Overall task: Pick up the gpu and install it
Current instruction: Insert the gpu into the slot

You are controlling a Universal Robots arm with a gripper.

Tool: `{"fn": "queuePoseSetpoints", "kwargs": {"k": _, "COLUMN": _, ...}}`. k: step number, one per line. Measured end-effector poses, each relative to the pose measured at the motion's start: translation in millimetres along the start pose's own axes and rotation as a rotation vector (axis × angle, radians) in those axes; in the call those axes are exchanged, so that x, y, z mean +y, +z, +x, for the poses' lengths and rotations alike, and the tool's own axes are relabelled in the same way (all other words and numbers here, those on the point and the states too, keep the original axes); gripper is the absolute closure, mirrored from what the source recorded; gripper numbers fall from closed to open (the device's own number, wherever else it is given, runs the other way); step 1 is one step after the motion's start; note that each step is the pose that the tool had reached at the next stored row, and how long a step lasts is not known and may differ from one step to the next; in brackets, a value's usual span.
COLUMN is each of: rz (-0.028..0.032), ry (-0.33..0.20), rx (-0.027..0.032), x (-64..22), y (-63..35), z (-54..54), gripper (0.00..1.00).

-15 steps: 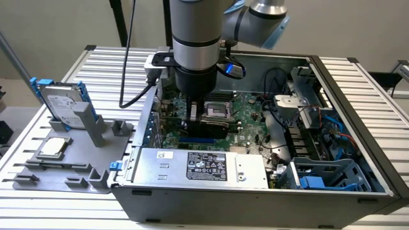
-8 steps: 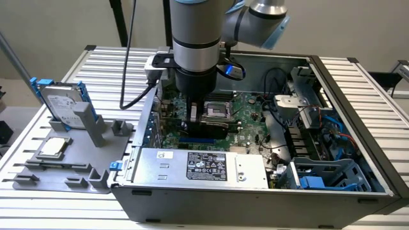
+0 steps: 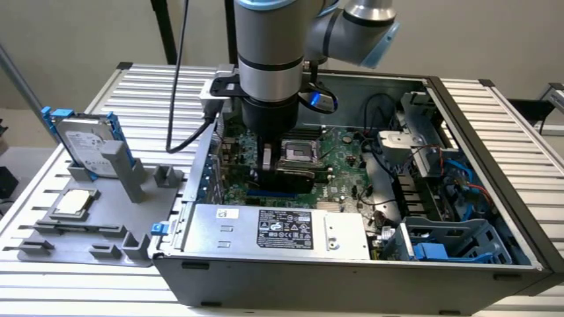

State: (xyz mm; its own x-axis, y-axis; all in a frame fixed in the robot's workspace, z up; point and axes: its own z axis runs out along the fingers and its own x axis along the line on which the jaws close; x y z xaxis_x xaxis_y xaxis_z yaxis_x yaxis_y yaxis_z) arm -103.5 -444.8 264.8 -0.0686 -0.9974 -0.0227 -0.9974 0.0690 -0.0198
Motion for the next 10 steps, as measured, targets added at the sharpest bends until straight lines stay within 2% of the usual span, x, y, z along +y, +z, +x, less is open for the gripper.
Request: {"fn": "queuePoseSetpoints", "kwargs": {"k": 10, "rz": -0.0019, "ry": 0.000, "rx": 0.0002, "x": 0.1, "y": 0.9, "z": -1.0, "gripper": 0.73}}
